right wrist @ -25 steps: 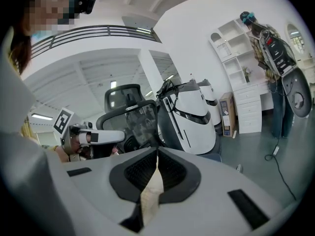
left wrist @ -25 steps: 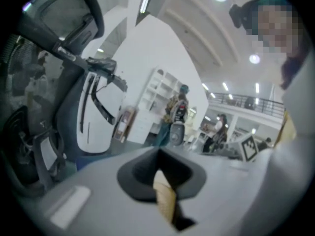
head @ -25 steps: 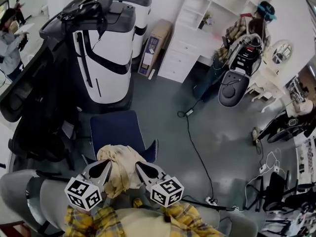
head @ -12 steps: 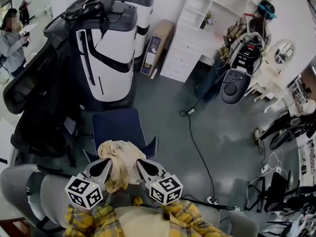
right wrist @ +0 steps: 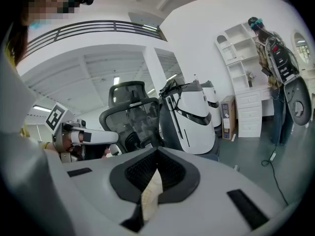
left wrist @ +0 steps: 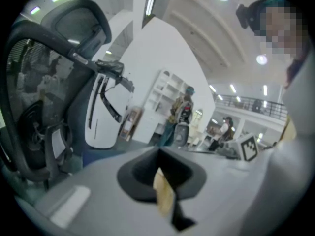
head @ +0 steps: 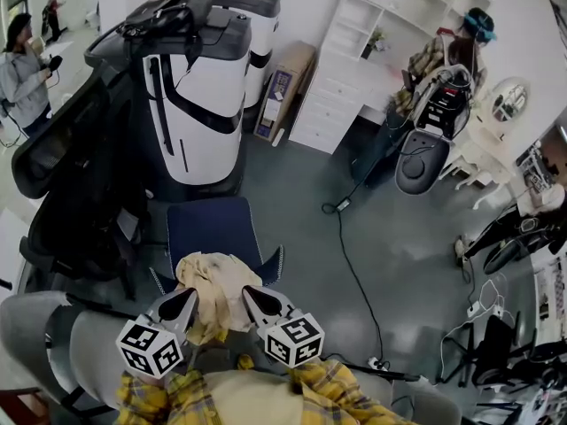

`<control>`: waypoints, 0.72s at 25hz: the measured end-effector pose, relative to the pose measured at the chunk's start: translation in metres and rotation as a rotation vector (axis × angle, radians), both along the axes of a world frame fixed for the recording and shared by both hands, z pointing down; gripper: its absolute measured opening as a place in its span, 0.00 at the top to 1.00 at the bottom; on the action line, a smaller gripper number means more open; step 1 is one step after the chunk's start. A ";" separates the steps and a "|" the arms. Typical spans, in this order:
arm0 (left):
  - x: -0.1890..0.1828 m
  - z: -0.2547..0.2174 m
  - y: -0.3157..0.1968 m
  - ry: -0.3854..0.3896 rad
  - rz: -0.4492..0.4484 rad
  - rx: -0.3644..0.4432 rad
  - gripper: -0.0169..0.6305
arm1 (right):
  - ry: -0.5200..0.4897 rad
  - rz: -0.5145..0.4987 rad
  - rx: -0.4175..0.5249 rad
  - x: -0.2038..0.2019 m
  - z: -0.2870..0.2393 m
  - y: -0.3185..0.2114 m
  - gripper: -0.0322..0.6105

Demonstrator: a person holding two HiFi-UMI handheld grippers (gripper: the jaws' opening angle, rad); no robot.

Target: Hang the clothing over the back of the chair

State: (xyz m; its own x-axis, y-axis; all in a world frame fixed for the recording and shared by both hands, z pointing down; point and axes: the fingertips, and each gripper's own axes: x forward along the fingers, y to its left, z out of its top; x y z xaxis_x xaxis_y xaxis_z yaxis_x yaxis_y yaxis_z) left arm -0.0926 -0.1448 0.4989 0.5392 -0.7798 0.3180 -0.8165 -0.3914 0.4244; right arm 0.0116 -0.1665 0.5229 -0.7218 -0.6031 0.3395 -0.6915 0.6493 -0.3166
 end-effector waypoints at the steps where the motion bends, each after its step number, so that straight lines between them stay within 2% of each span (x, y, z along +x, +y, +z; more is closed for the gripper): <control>1: -0.001 0.001 0.001 0.006 -0.002 -0.002 0.97 | 0.001 0.001 0.000 -0.001 0.000 0.000 0.93; 8: 0.007 0.003 0.001 0.080 0.016 -0.023 0.97 | 0.022 0.017 0.002 0.002 -0.002 0.001 0.93; 18: 0.013 0.003 -0.001 0.051 0.006 0.016 0.97 | 0.055 0.018 0.013 0.004 -0.004 0.007 0.93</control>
